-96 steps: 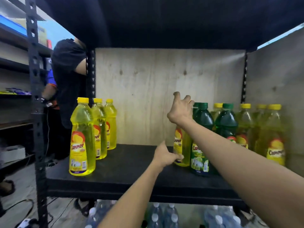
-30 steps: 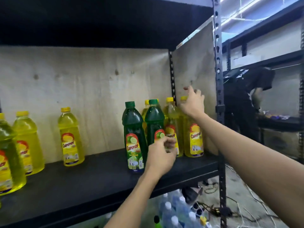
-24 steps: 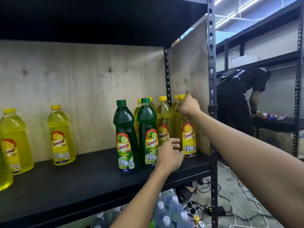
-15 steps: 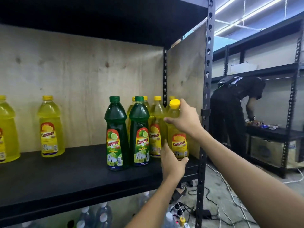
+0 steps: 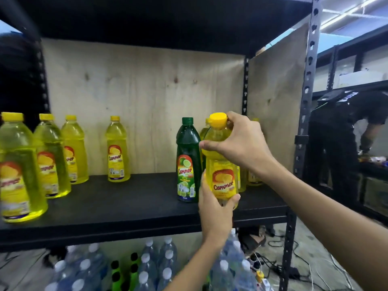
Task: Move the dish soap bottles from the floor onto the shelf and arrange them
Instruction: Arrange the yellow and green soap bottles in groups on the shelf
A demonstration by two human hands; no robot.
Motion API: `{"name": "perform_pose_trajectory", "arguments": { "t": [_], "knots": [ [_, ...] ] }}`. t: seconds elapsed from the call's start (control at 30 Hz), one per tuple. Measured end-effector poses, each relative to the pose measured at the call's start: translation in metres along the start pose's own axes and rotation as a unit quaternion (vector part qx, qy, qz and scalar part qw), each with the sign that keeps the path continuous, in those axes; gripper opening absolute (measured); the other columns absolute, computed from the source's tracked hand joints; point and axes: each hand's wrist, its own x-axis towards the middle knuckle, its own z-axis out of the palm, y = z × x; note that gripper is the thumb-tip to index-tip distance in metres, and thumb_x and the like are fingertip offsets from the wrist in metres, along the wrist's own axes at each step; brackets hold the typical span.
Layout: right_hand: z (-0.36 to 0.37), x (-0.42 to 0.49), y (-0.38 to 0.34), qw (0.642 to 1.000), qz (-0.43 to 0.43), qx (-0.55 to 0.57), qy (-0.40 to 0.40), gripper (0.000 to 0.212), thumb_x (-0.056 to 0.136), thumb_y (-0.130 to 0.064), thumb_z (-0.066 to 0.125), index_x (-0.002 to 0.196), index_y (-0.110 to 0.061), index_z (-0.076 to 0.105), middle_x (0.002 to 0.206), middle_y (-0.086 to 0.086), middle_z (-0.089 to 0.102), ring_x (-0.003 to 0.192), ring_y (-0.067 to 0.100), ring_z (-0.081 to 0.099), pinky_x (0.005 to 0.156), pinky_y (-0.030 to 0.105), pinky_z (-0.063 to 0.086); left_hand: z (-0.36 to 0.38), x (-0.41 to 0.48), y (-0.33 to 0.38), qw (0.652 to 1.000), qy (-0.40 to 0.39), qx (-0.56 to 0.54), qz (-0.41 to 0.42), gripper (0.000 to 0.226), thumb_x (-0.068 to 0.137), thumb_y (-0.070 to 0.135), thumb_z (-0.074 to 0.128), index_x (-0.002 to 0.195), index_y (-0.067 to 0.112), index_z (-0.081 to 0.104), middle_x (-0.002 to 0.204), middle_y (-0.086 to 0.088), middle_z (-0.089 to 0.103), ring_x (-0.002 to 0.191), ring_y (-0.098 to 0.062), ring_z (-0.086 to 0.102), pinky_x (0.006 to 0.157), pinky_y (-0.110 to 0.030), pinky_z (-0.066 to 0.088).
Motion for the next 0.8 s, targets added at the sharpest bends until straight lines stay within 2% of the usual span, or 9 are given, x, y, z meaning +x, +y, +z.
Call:
{"name": "perform_pose_trajectory", "arguments": {
  "t": [0.1, 0.17, 0.27, 0.37, 0.47, 0.63, 0.8],
  "knots": [
    [0.042, 0.015, -0.038, 0.999, 0.006, 0.042, -0.019, 0.053, 0.058, -0.062, 0.083, 0.089, -0.025, 0.061, 0.081, -0.009, 0.067, 0.078, 0.014, 0.063, 0.068, 0.027, 0.048, -0.074, 0.026, -0.018, 0.998, 0.007, 0.061, 0.011, 0.099, 0.071, 0.03, 0.087, 0.151, 0.027, 0.03, 0.14, 0.007, 0.052, 0.127, -0.011, 0.052, 0.108, -0.031, 0.043],
    [0.077, 0.026, -0.061, 0.996, 0.0, 0.077, -0.035, 0.053, 0.059, -0.06, 0.084, 0.088, -0.024, 0.059, 0.08, -0.007, 0.065, 0.078, 0.015, 0.063, 0.066, 0.027, 0.045, -0.119, 0.046, -0.032, 0.995, 0.008, 0.104, -0.002, 0.099, 0.071, 0.033, 0.087, 0.151, 0.025, 0.029, 0.139, 0.005, 0.053, 0.128, -0.014, 0.052, 0.109, -0.04, 0.044],
    [0.134, 0.042, -0.09, 0.991, 0.008, 0.123, -0.06, 0.054, 0.06, -0.057, 0.085, 0.091, -0.023, 0.057, 0.086, -0.005, 0.066, 0.086, 0.018, 0.065, 0.067, 0.026, 0.043, -0.177, 0.075, -0.055, 0.989, 0.018, 0.147, -0.026, 0.106, 0.069, 0.036, 0.089, 0.153, 0.022, 0.026, 0.142, 0.003, 0.053, 0.13, -0.015, 0.052, 0.11, -0.041, 0.043],
    [0.189, 0.061, -0.111, 0.985, 0.024, 0.145, -0.089, 0.054, 0.062, -0.055, 0.085, 0.098, -0.025, 0.059, 0.099, 0.0, 0.07, 0.096, 0.023, 0.066, 0.069, 0.026, 0.04, -0.22, 0.105, -0.08, 0.981, 0.026, 0.184, -0.046, 0.1, 0.066, 0.038, 0.09, 0.146, 0.019, 0.035, 0.135, 0.0, 0.056, 0.125, -0.019, 0.055, 0.107, -0.039, 0.045],
    [0.239, 0.086, -0.125, 0.983, 0.04, 0.14, -0.11, 0.064, 0.063, -0.056, 0.084, 0.11, -0.017, 0.064, 0.11, 0.006, 0.07, 0.105, 0.027, 0.065, 0.075, 0.028, 0.045, -0.246, 0.134, -0.103, 0.972, 0.05, 0.221, -0.058, 0.101, 0.063, 0.043, 0.09, 0.145, 0.018, 0.037, 0.136, -0.007, 0.044, 0.127, -0.022, 0.048, 0.108, -0.032, 0.039],
    [0.296, 0.124, -0.128, 0.977, 0.09, 0.133, -0.14, 0.074, 0.061, -0.059, 0.084, 0.116, -0.013, 0.066, 0.121, 0.011, 0.067, 0.114, 0.03, 0.062, 0.086, 0.032, 0.05, -0.269, 0.185, -0.136, 0.966, 0.035, 0.24, -0.088, 0.096, 0.063, 0.045, 0.09, 0.142, 0.019, 0.041, 0.136, -0.009, 0.046, 0.128, -0.027, 0.047, 0.111, -0.044, 0.041],
    [0.329, 0.141, -0.126, 0.972, 0.107, 0.152, -0.144, 0.074, 0.061, -0.056, 0.086, 0.116, -0.01, 0.066, 0.122, 0.012, 0.066, 0.114, 0.029, 0.062, 0.086, 0.032, 0.051, -0.286, 0.21, -0.156, 0.974, 0.001, 0.204, -0.1, 0.087, 0.066, 0.04, 0.089, 0.138, 0.019, 0.046, 0.133, -0.005, 0.059, 0.123, -0.024, 0.057, 0.103, -0.047, 0.05]
  ]
}}
